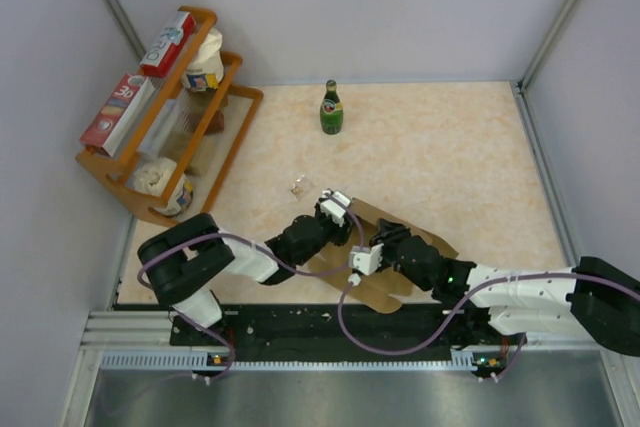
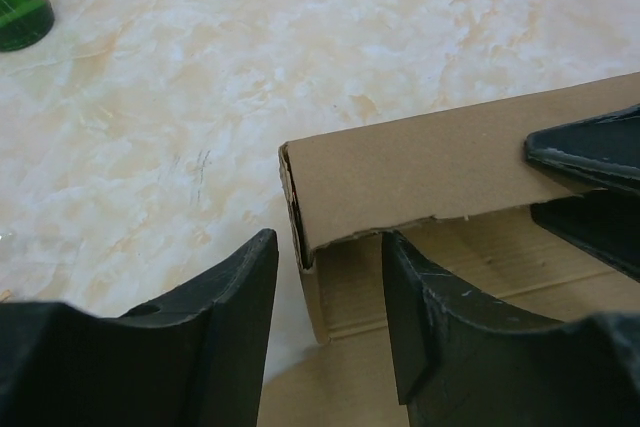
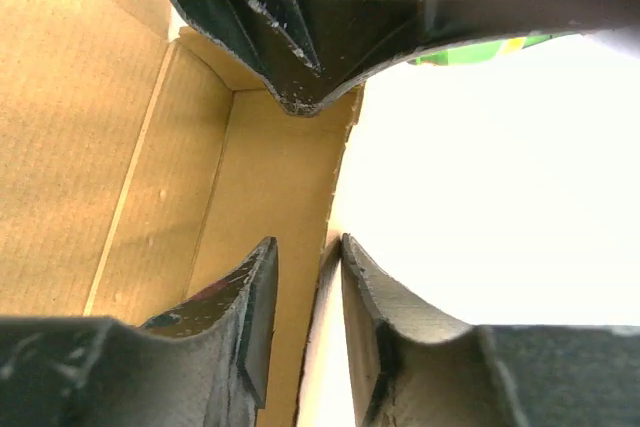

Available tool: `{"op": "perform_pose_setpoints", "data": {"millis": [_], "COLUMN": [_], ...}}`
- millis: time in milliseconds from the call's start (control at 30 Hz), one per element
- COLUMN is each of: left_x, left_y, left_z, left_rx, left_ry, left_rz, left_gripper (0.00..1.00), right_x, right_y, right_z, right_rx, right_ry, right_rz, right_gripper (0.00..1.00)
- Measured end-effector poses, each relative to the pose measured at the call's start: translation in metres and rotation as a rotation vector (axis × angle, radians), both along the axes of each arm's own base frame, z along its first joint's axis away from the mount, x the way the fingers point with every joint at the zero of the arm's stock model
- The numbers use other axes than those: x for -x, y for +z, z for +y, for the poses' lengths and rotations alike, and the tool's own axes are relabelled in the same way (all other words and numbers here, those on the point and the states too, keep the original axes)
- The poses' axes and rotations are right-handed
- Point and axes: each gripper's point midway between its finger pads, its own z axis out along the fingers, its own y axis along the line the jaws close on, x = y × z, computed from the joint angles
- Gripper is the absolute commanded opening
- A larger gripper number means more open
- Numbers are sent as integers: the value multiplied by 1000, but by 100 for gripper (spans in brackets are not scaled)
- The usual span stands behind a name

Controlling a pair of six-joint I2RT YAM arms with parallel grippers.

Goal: Fold the paper box

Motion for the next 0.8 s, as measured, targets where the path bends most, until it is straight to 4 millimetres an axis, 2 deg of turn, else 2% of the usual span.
{"op": "perform_pose_setpoints", "data": {"millis": [133, 433, 667, 800], "left_x": [10, 32, 46, 61], "left_y": [10, 14, 20, 24], "left_z": [5, 24, 26, 24], "left_rx": [38, 82, 103, 123], "left_ry": [-19, -30, -76, -145], "left_rz": [20, 89, 127, 152], "left_gripper": [52, 55, 58, 58], "right_x": [3, 8, 13, 18], "right_y": [2, 13, 21, 29], "right_z": [0, 2, 3, 6], "right_rx": [-12, -66, -114, -162], "right_ry": [8, 21, 32, 46], "right_rz": [10, 30, 54, 83], "right_gripper": [38, 44, 46, 46]}}
